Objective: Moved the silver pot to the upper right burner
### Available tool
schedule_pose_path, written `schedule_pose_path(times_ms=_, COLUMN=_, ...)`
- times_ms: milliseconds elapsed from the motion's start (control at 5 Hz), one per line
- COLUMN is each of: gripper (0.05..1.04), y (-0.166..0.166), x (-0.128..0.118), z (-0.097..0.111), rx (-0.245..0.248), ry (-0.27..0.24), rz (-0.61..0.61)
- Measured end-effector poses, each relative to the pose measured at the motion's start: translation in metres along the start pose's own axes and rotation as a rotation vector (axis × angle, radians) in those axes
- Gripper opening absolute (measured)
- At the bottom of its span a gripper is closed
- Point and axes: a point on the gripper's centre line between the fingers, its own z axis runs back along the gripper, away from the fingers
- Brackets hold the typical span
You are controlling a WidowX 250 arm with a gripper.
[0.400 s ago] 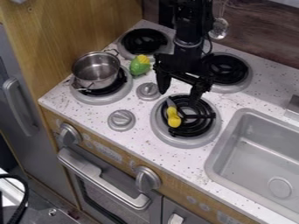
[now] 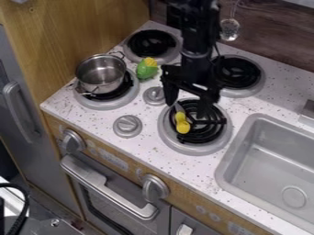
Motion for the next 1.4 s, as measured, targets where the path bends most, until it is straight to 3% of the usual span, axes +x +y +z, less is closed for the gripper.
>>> schedule_pose_path(times_ms=400, gripper=0.998, y=0.071, x=0.032, z=-0.001, rx=0.015, ry=-0.074, rz=0.063)
schedule_pose_path(times_ms=800, gripper=0.998, y=0.114, x=0.043, z=-0.010, rx=0.050, ry=-0.065, rz=0.107)
schedule_pose_path(times_ms=1400, gripper=0.998, y=0.154, x=0.038, z=-0.038, rx=0.048, ry=0.010, rz=0.207)
